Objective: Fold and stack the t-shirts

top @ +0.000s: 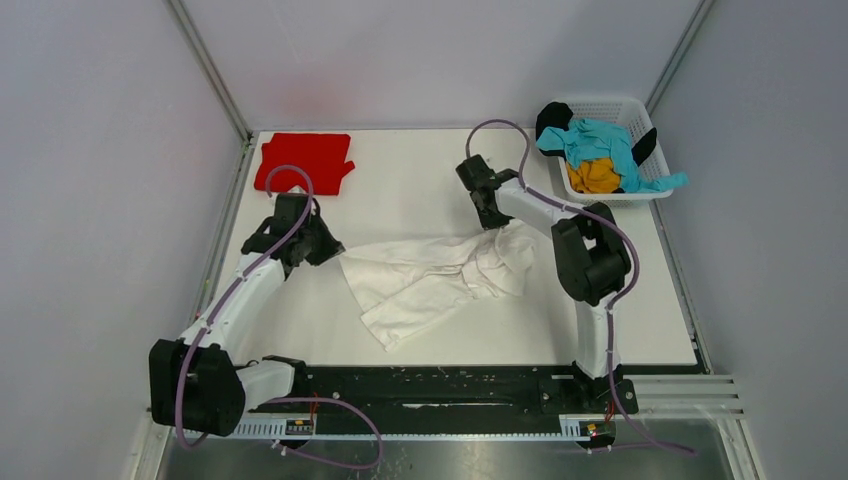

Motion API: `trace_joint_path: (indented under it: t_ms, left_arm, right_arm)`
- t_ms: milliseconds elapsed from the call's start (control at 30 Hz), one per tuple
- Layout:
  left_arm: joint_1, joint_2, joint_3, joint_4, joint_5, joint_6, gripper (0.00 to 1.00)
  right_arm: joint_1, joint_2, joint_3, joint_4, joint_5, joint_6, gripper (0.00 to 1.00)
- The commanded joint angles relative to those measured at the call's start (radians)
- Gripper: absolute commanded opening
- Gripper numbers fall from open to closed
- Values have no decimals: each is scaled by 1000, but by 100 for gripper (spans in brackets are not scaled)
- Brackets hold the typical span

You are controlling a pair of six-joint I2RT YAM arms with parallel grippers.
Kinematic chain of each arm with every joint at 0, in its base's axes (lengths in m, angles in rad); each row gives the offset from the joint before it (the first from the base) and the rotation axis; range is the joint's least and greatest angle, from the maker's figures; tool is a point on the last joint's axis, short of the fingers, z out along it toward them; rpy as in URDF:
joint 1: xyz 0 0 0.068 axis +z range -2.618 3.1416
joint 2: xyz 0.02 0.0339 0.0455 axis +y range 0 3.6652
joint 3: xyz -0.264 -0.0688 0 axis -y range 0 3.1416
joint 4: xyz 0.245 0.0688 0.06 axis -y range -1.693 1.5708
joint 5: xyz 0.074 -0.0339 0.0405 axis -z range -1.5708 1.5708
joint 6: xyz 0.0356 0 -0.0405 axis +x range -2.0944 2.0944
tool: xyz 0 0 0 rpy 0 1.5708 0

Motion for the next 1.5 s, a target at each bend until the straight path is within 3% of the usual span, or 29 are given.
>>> trace_joint_path:
  t_ms: [0,267,433,600,700,800,900,1200,1333,1467]
  left_arm:
    - [-1,-55,81,10,-40,-2,0]
    - [-1,-215,200,-5,-57,-32,0]
    - [0,-354,279,-19,-138,-42,0]
    - [0,-469,415,-99,-292,-22,0]
    - [0,-530,491,-157,-434,-17,0]
    - [0,-574,549,-208,-567,-18,0]
    - [1,-590,613,-255,-615,-17,0]
    - [0,-690,696,-258,-556,3,0]
    - [0,-751,646,-210,-509,0,0]
    - [0,-708,587,-205,-477,-11,0]
  right_arm:
    - [-15,-229,-45,63,100,19,0]
    - [-25,-691,-187,88,88,-60,0]
    - [-25,-966,-227,98,45,-88,0]
    - [-25,-1191,-215,117,81,-151,0]
    - [-25,-1300,-187,124,190,-214,0]
    - [-25,-1378,-160,132,283,-264,0]
    - [-25,-1445,-130,133,298,-284,0]
    - [-25,-1564,-12,56,193,-257,0]
    - [-25,-1574,1,41,178,-239,0]
    - [-25,-1502,-15,41,239,-261,0]
